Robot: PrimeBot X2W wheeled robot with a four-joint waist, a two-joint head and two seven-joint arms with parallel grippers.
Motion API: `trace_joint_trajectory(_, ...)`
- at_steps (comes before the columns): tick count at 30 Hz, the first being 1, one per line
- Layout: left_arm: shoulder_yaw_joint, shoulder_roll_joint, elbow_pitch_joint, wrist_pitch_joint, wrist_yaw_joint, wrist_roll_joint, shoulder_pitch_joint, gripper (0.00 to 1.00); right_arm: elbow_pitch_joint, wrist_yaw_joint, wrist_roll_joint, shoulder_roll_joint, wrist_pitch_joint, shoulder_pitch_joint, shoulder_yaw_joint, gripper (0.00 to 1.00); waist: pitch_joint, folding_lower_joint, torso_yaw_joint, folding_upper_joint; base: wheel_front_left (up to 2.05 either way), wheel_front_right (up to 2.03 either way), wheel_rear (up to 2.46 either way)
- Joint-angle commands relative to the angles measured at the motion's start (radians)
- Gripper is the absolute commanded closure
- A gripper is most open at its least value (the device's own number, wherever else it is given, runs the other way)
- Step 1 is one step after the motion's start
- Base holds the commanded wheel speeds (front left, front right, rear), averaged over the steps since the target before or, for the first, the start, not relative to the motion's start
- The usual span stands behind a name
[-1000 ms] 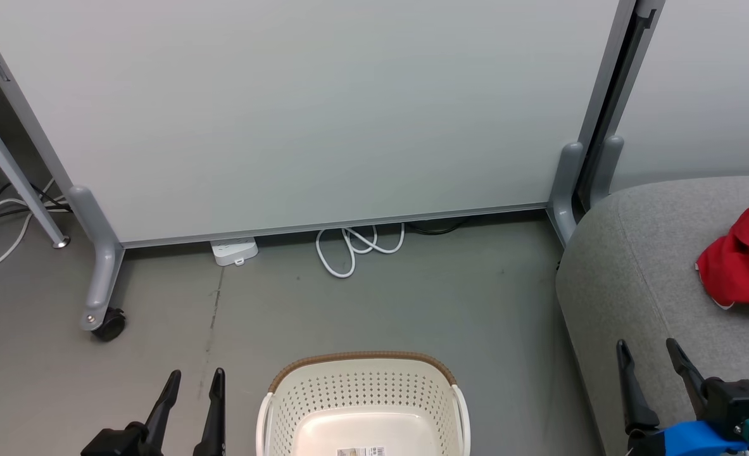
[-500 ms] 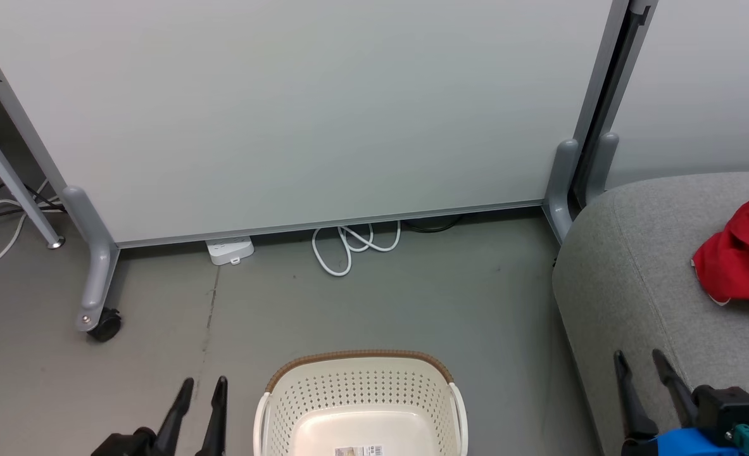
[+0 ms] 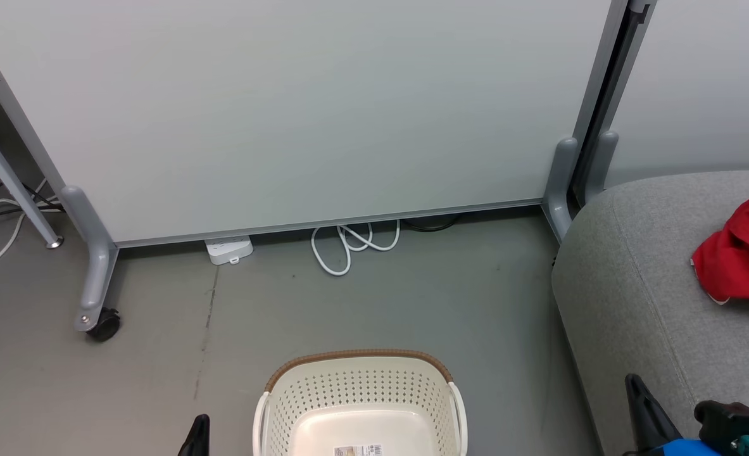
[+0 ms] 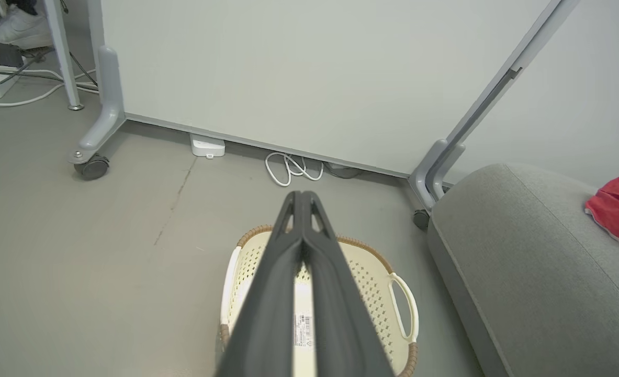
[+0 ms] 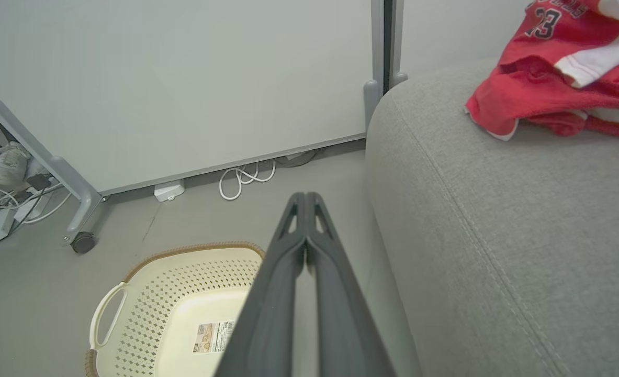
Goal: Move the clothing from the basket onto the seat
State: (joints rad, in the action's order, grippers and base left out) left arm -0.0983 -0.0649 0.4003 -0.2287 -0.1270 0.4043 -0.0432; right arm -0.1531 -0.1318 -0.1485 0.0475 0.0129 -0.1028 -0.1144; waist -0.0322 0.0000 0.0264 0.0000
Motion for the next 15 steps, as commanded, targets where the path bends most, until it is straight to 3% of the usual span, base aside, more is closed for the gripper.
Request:
trace_joint_trajectory(1,0.015,-0.003,-0.023,0.012,0.0,0.052,0.027,1.0,0.011,0.0,-0.063,0.002,0.004,0.026,-0.001,1.0,0.001,0.0,0.0,0.0,0.0,0.0,0.0)
trace_joint_trajectory(15,0.053,0.0,-0.05,0.075,-0.001,0.272,0.053,1.0,-0.006,0.0,-0.33,0.002,0.02,0.062,0.001,1.0,0.005,0.0,-0.003,0.0,0.0,0.0,0.0)
